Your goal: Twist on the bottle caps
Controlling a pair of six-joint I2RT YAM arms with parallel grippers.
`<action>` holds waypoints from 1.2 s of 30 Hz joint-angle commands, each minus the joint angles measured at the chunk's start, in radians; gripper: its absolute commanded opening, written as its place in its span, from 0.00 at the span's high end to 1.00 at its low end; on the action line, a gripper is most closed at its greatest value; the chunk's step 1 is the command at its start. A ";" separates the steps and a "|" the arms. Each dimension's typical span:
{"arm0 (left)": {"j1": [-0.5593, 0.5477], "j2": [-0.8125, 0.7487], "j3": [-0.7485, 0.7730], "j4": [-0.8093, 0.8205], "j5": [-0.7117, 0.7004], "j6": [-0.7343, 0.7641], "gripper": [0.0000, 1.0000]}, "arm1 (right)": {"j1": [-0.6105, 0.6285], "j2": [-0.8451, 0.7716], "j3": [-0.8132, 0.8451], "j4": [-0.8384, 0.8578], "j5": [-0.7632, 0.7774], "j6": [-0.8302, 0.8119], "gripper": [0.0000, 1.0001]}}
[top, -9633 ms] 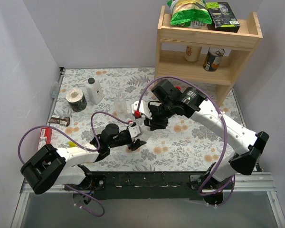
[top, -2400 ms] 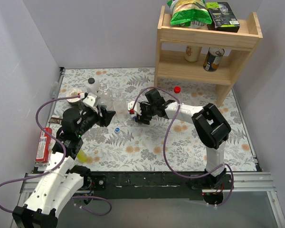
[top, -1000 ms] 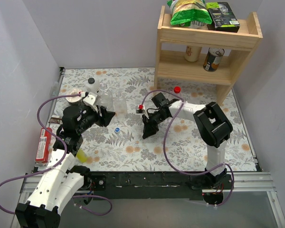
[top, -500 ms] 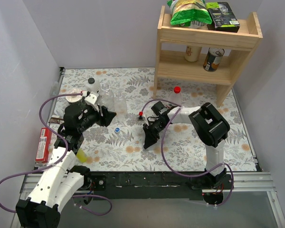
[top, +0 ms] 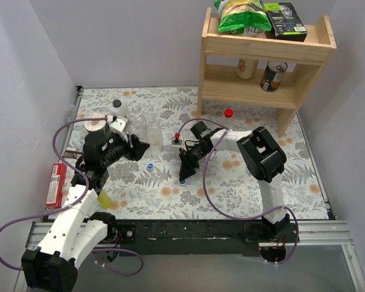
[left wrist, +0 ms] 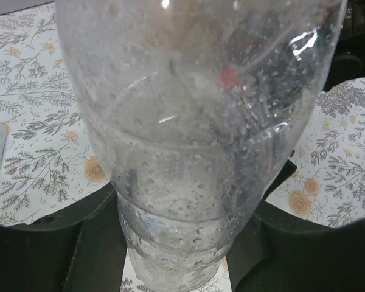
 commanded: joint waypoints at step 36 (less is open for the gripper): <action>0.010 -0.017 -0.037 0.047 0.048 0.004 1.00 | 0.170 -0.231 -0.152 0.034 0.347 -0.626 0.43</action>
